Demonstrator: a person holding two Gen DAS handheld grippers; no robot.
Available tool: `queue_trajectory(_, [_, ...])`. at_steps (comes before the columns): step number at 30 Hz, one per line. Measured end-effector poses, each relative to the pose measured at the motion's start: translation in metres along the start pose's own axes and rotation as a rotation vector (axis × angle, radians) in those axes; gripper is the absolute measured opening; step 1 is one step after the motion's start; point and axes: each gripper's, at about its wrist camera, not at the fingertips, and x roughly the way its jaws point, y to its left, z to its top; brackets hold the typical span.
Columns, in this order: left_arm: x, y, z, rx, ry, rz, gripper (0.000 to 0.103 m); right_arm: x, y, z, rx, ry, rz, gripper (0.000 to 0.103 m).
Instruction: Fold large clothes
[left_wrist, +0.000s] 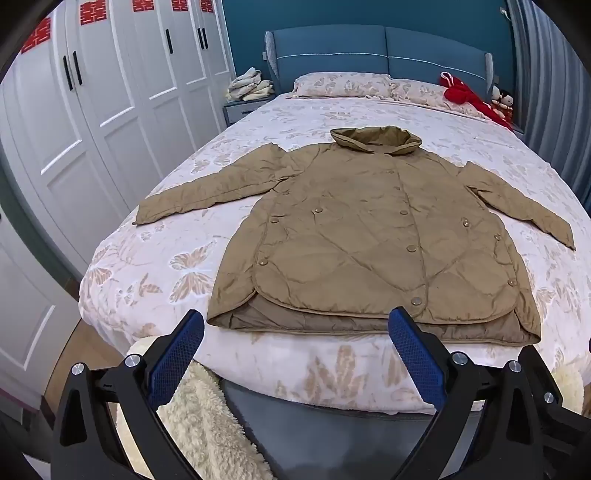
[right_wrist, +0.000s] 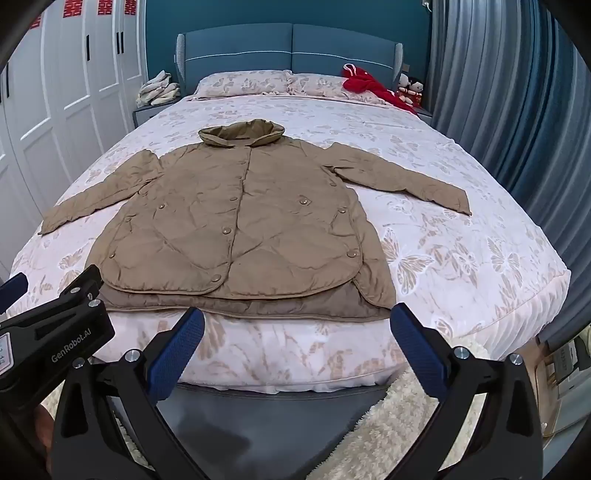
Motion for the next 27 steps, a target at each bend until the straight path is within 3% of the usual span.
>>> queue_trajectory(27, [0.001, 0.005, 0.002, -0.011, 0.018, 0.0, 0.098, 0.001, 0.003, 0.001, 0.005, 0.011, 0.005, 0.098])
